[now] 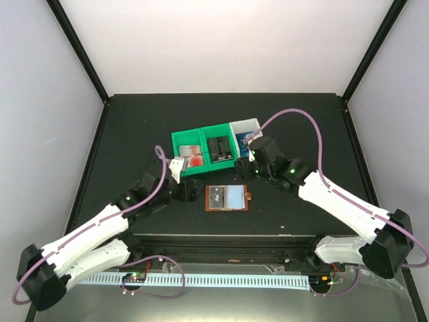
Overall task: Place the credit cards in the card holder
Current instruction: Insert the credit card into the card holder, then pick up the credit card from the storage box.
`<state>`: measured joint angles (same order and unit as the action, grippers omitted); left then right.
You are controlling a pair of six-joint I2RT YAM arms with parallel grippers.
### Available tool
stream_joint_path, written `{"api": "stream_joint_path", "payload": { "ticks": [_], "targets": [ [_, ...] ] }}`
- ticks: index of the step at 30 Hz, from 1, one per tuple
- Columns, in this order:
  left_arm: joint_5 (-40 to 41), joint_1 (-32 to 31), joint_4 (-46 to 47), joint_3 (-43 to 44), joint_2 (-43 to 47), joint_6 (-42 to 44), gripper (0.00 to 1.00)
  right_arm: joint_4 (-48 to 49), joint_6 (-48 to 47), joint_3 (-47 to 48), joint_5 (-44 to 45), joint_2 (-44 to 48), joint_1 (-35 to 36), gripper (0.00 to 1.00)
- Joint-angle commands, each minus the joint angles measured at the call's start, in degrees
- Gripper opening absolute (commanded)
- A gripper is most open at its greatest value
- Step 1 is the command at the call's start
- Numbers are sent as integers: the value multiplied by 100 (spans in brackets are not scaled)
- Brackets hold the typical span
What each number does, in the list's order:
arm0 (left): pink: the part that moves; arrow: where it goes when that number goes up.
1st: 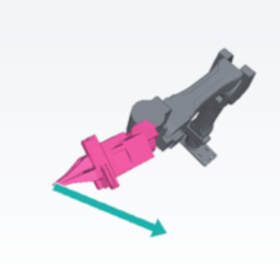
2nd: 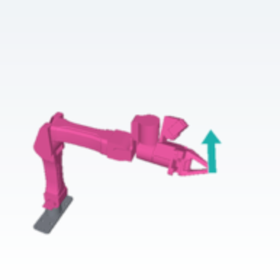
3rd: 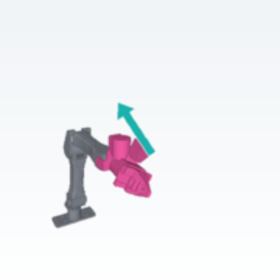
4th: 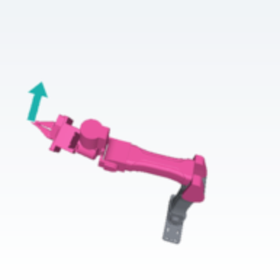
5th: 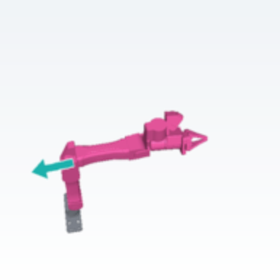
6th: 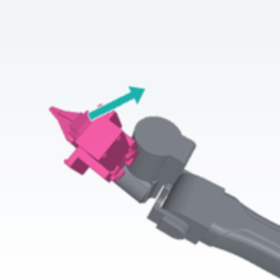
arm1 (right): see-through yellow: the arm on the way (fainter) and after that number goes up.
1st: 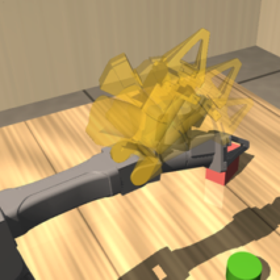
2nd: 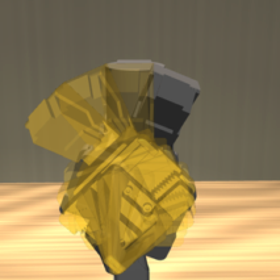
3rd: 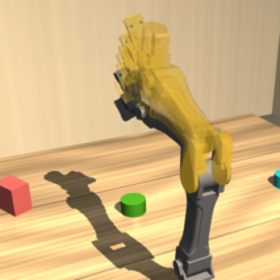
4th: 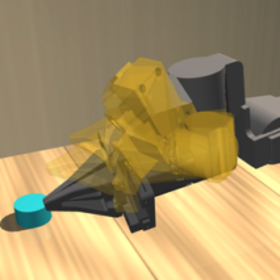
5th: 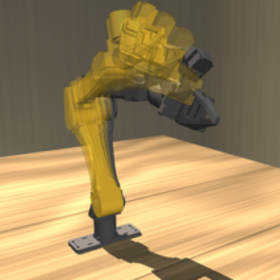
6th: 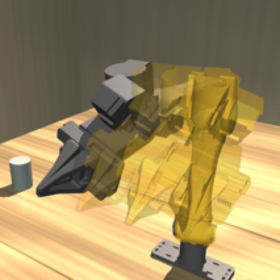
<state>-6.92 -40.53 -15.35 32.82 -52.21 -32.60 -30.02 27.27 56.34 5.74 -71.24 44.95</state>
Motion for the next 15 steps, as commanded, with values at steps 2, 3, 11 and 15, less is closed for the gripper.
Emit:
{"api": "stream_joint_path", "payload": {
  "ticks": [2,3,11,15],
  "targets": [
    [777,24,-859,266,930,558,95,-537,-1728,843,-170,-49,-57,56],
    [1017,32,-953,295,1071,572,98,-617,-1953,964,-351,-107,-69,59],
    [827,375,-1155,487,1357,541,99,-824,-3131,1647,-931,-748,-100,65],
    [445,494,-1367,735,1321,798,99,-800,-3944,1963,-1330,-1198,-129,64]
  ]
}}
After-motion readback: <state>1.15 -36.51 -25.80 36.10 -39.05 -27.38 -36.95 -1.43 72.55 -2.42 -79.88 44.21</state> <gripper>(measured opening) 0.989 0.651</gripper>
